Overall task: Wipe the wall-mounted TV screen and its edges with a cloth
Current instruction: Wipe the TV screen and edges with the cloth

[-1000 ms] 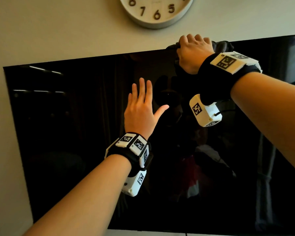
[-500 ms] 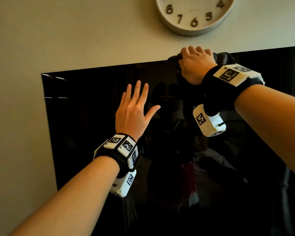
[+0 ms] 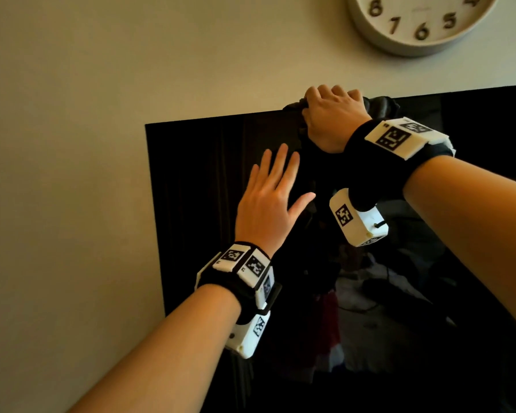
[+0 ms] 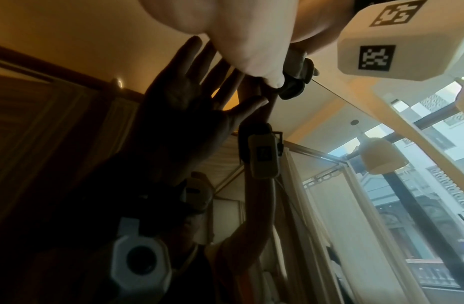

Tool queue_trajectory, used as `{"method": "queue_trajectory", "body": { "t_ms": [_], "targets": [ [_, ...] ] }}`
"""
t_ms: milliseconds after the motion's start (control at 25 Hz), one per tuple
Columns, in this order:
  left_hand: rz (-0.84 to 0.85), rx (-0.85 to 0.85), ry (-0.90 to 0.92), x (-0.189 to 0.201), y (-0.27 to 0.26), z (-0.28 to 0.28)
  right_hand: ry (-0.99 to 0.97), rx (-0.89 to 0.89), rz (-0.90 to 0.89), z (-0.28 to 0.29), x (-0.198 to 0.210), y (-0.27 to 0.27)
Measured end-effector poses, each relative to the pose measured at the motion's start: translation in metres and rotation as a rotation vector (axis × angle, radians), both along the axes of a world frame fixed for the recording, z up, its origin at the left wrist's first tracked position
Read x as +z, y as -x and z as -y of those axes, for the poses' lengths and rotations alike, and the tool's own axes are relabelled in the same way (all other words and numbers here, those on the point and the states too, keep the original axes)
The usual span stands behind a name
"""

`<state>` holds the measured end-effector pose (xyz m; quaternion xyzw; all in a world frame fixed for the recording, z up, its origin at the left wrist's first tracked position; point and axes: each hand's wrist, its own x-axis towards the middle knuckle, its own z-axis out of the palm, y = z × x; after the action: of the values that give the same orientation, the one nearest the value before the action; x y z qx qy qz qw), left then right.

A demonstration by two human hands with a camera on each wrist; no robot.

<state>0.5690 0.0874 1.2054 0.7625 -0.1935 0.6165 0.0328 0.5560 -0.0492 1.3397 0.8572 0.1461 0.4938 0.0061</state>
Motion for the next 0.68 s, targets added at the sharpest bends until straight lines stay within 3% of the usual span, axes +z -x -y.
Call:
{"method": "queue_trajectory", "body": {
  "t_ms": [240, 480, 680],
  "targets": [
    [0.052, 0.156, 0.052, -0.013, 0.005, -0.077, 0.050, 0.021, -0.015, -0.059, 0.001, 0.005],
    [0.018, 0.176, 0.106, -0.025, 0.008, -0.118, 0.085, 0.047, -0.010, -0.116, 0.000, 0.008],
    [-0.027, 0.085, 0.107, -0.033, 0.008, -0.134, 0.107, 0.056, -0.001, -0.156, 0.000, 0.006]
  ]
}}
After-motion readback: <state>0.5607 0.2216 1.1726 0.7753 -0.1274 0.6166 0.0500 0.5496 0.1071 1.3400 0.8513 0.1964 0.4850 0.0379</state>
